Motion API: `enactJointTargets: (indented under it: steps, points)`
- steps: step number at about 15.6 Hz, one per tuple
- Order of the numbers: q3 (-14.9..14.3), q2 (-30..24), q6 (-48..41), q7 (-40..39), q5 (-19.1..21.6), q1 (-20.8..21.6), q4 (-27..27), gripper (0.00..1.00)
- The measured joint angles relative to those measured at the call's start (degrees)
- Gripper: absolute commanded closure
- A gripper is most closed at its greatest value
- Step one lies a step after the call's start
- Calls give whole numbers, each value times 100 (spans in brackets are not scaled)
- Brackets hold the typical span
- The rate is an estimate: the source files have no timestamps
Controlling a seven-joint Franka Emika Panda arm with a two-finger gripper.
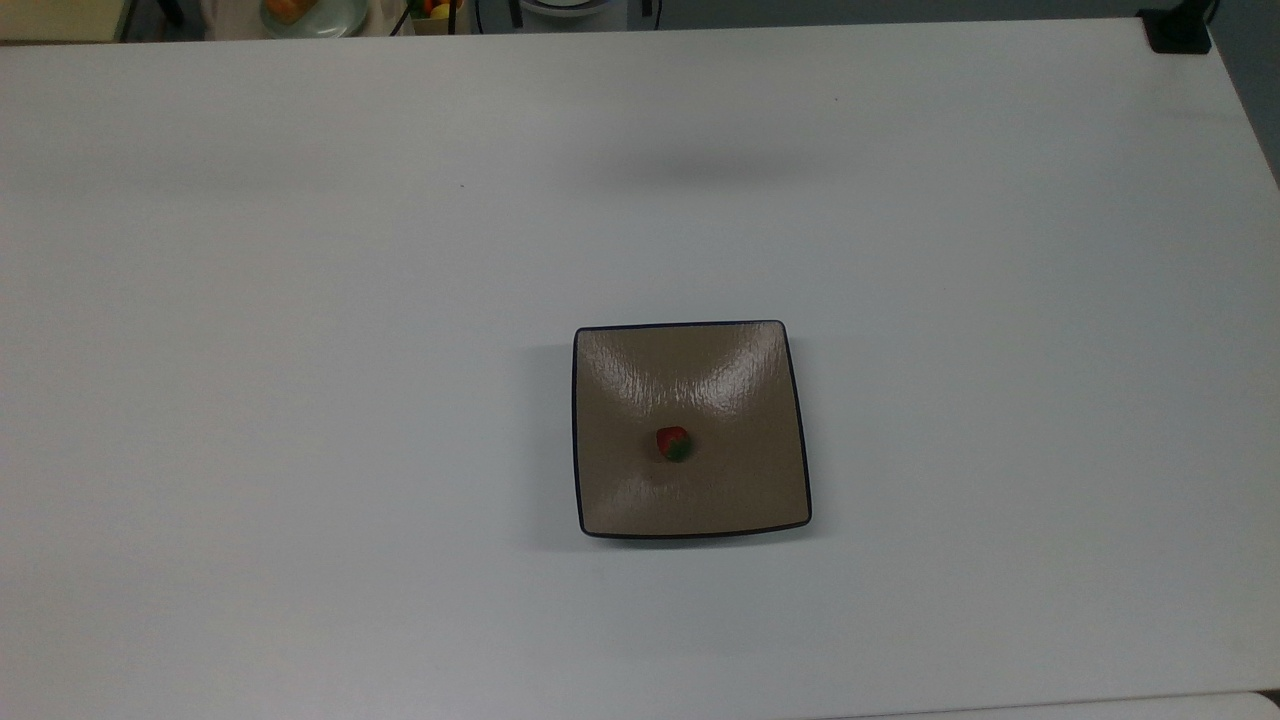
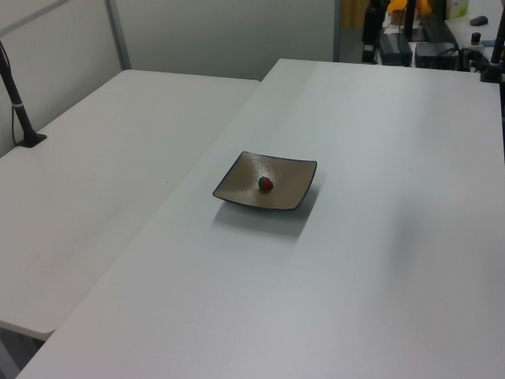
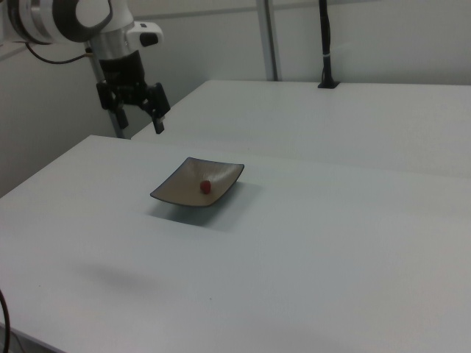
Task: Strawberries on a ceramic plate
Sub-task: 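Open the gripper and raise it away from the plate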
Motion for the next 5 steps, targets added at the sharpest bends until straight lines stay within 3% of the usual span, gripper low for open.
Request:
enactJointTargets:
  steps: [5]
  points:
    - [-54, -165, 3, 74, 99, 0, -311, 0]
